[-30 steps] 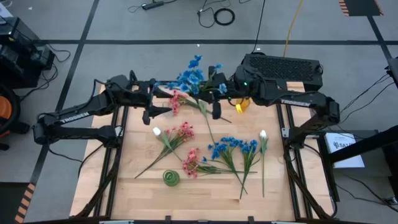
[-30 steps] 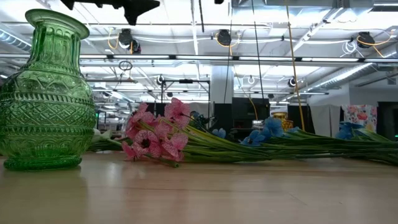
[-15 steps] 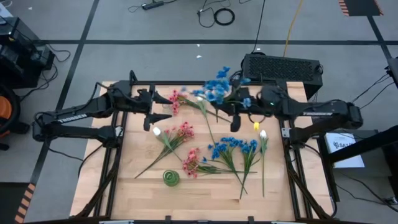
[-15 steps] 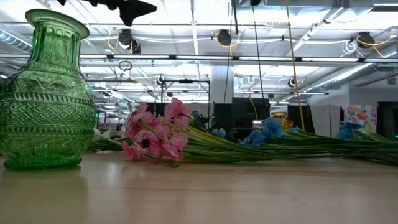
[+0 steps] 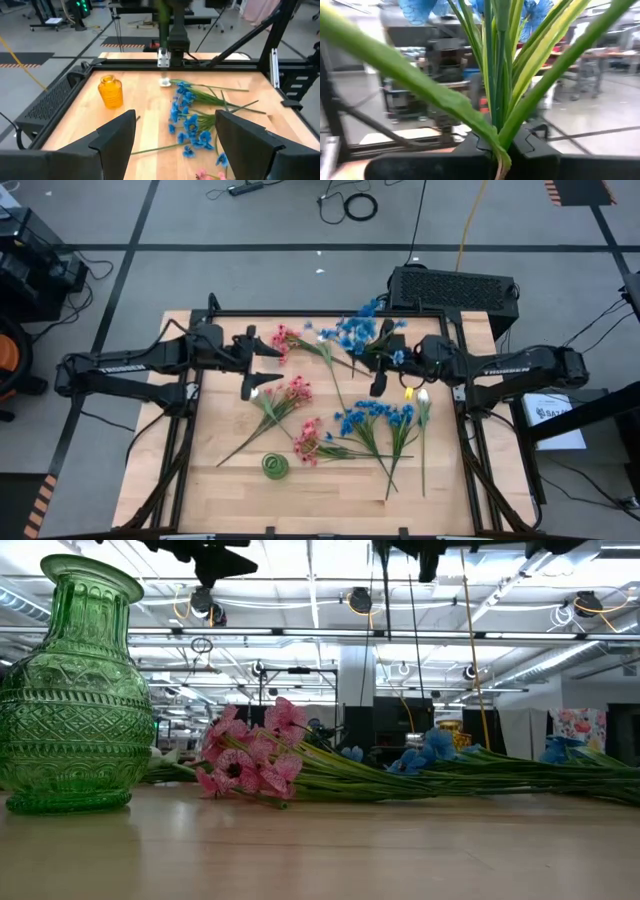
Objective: Sort flowers into vase by color
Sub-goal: Put the top left blue flowers into the yellow vase
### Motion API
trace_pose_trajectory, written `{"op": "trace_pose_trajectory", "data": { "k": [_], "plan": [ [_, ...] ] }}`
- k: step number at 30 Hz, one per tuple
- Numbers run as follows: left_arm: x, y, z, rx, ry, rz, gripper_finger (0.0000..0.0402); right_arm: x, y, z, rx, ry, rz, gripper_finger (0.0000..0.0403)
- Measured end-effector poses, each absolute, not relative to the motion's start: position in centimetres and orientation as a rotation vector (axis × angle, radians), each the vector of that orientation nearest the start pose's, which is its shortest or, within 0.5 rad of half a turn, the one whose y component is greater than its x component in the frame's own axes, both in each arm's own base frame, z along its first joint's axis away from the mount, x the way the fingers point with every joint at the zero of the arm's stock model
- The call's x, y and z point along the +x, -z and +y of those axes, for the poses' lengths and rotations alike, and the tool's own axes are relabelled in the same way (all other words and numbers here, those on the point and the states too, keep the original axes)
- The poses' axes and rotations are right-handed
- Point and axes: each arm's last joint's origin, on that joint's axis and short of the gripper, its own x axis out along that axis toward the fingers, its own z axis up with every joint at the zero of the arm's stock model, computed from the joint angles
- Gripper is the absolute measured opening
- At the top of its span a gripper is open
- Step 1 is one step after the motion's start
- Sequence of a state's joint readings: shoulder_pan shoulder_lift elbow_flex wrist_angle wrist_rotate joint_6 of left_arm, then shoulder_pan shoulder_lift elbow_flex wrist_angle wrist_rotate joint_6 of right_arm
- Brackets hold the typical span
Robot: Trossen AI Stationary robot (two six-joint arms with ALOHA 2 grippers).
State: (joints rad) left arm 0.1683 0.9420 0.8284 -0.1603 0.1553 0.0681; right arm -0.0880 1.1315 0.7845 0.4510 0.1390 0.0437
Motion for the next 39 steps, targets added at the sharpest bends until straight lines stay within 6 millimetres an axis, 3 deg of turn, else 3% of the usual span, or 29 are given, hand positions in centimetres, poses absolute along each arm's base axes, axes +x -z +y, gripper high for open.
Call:
{"op": "trace_pose_trajectory", "data": {
  "k": [12,16,19,24,32,39],
  "plan": [
    [22.2,-31.0,3.2,0.068,0.0,0.323,0.0278,19.7,-33.2,-8.8,0.007,0.47,0.031,0.0004],
    [22.3,-30.9,3.3,0.071,-0.018,0.329,0.0278,19.1,-30.6,-10.0,0.067,0.441,0.031,0.0004],
    [22.3,-31.0,3.3,0.072,-0.021,0.327,0.0278,18.6,-28.3,-10.5,0.108,0.46,-0.035,0.0004],
    [22.3,-31.0,3.3,0.078,-0.022,0.326,0.0278,17.4,-26.1,-10.6,0.118,0.494,-0.193,0.0004],
    [22.3,-31.0,3.3,0.092,-0.026,0.326,0.0278,16.7,-25.5,-11.2,0.063,0.664,-0.182,0.0004],
    [22.3,-31.0,3.3,0.093,-0.026,0.327,0.0278,16.3,-25.4,-11.7,0.067,0.704,-0.177,0.0004]
  ]
}}
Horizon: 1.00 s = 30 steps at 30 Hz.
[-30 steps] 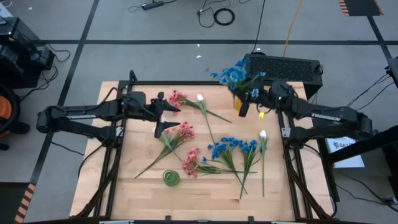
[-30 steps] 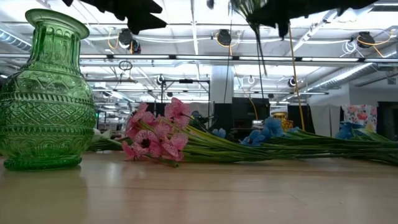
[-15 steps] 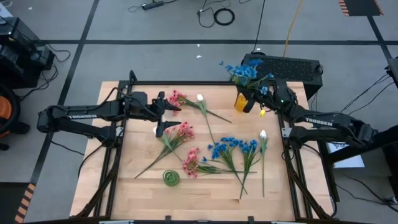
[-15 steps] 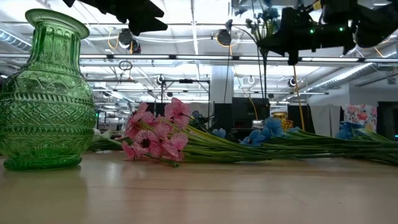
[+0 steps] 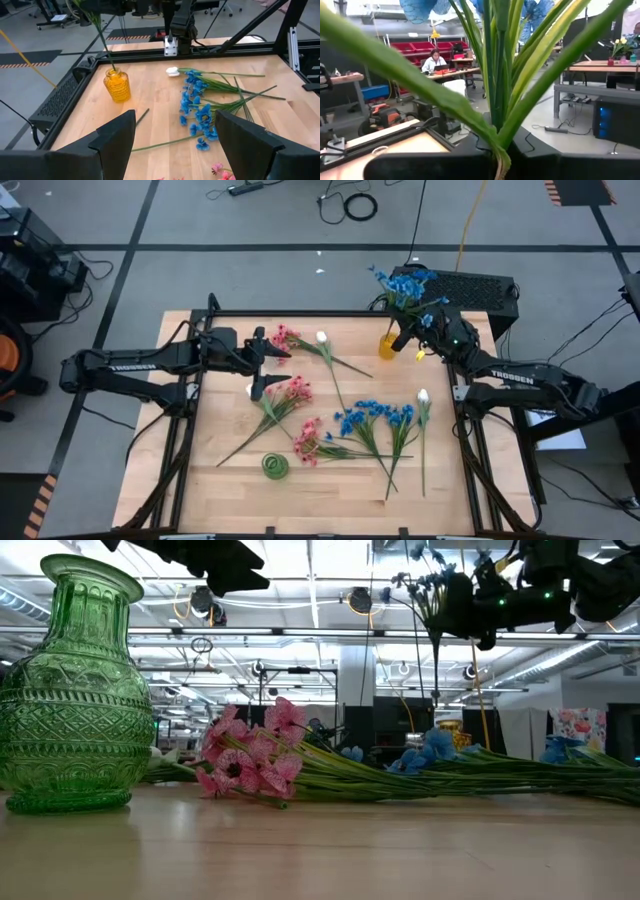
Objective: Sort flowers into vase by color
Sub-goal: Put the top left blue flowers into the yellow vase
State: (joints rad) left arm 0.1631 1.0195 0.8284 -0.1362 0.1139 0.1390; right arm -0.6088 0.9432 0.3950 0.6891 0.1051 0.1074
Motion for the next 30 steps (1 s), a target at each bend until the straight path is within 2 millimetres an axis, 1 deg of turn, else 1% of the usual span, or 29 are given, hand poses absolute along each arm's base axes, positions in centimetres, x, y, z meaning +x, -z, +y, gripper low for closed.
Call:
{"op": "trace_pose_trajectory", "data": {
  "k": [6,10,18,30],
  "plan": [
    [22.3,-31.0,3.3,0.093,-0.026,0.327,0.0278,16.0,-24.8,-12.3,0.096,0.743,-0.128,0.0004],
    [22.2,-31.0,3.3,0.093,-0.026,0.327,0.0278,16.0,-24.9,-12.4,0.097,0.749,-0.135,0.0004],
    [22.2,-30.9,3.3,0.092,-0.025,0.331,0.0278,15.8,-24.7,-12.5,0.087,0.823,-0.112,0.0004],
    [22.2,-31.0,3.3,0.092,-0.026,0.33,0.0278,15.6,-24.3,-13.0,0.072,0.856,-0.072,0.0004]
  ]
}}
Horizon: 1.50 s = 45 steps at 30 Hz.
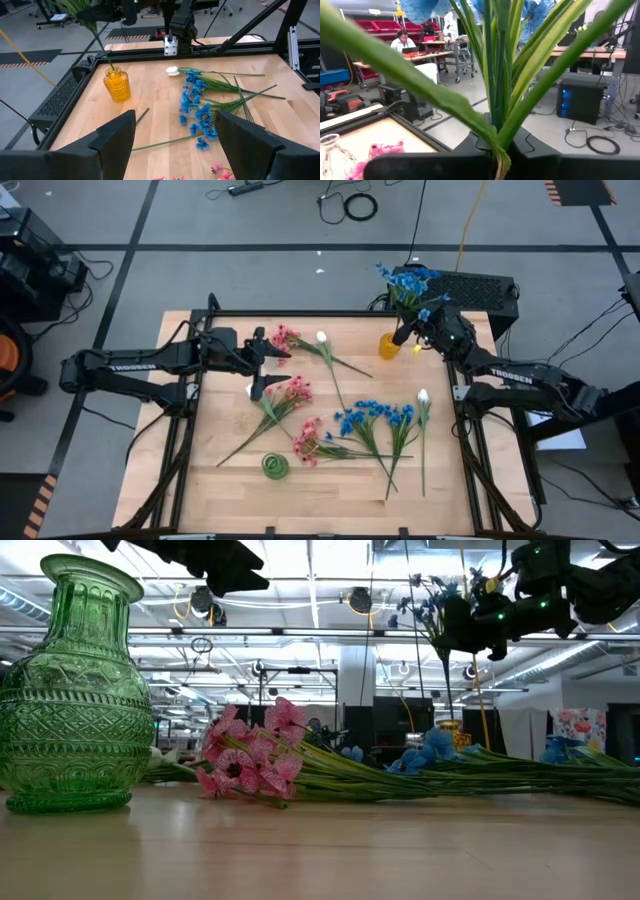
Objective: Sort flowers into vase by color
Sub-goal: Put the top left blue flowers into the yellow vase
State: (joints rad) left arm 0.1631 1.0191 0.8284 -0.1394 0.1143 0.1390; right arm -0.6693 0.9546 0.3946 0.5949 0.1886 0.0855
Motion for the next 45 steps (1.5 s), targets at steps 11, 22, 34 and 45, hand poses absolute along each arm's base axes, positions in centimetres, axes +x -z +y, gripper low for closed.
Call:
{"op": "trace_pose_trajectory", "data": {
  "k": [11,22,34,45],
  "plan": [
    [22.2,-31.0,3.3,0.092,-0.026,0.328,0.0278,16.5,-22.8,-14.0,0.11,0.886,-0.023,0.0004],
    [22.2,-31.0,3.3,0.092,-0.026,0.329,0.0278,17.0,-21.7,-14.4,0.126,0.889,0.03,0.0004],
    [22.2,-31.0,3.3,0.092,-0.025,0.329,0.0278,17.6,-20.2,-14.8,0.174,0.894,0.095,0.0034],
    [22.2,-30.9,3.3,0.092,-0.025,0.33,0.0278,17.4,-19.4,-14.7,0.195,0.896,0.186,0.0076]
  ]
}}
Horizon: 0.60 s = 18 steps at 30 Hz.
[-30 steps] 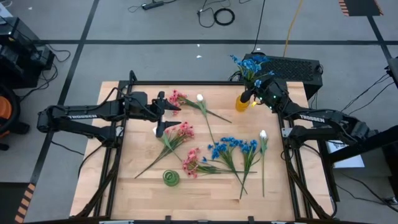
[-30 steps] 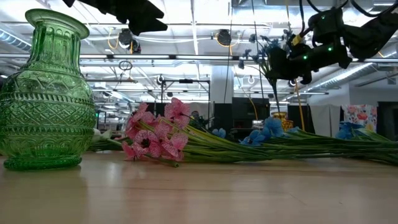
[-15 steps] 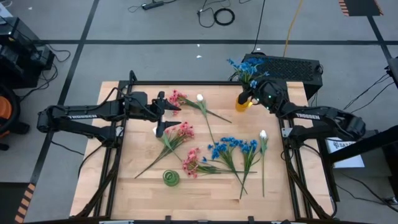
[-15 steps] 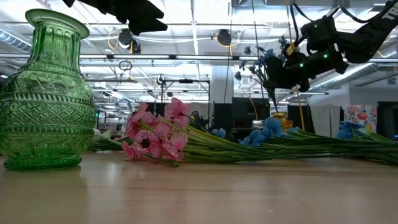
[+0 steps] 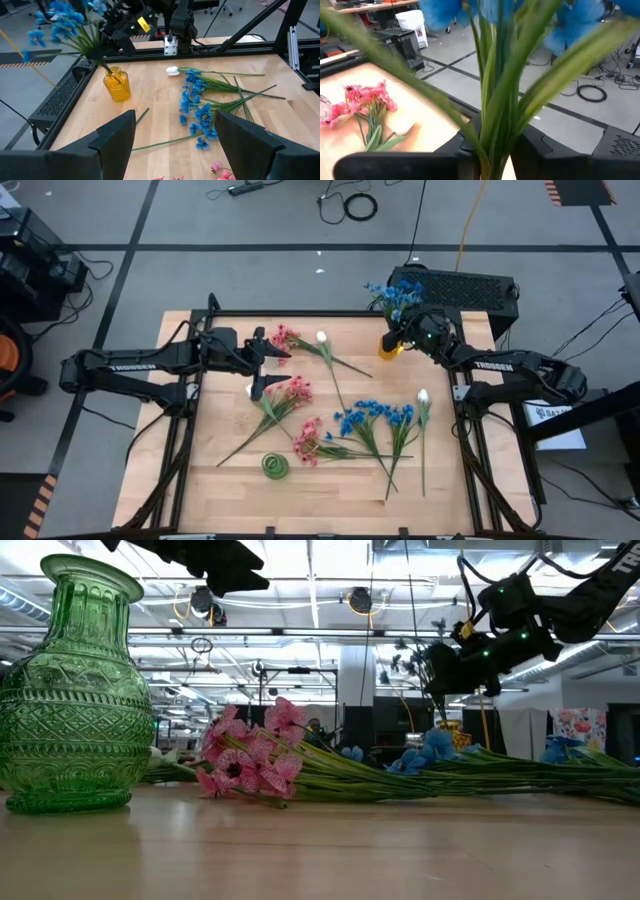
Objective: Sort flowers into vase by color
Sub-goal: Put the top left blue flowers into the yellow vase
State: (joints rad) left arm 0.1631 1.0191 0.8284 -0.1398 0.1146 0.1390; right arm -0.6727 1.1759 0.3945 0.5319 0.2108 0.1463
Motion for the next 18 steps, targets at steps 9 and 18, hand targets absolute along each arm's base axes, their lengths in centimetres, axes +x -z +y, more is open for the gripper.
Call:
{"op": "trace_pose_trajectory", "data": {
  "k": [9,18],
  "plan": [
    [22.24,-30.94,3.33,0.092,-0.025,0.331,0.0278,17.38,-19.07,-14.58,0.231,0.893,0.207,0.0137],
    [22.21,-30.89,3.32,0.091,-0.025,0.337,0.0278,16.6,-19.5,-13.96,0.269,0.9,0.235,0.0242]
  ]
}}
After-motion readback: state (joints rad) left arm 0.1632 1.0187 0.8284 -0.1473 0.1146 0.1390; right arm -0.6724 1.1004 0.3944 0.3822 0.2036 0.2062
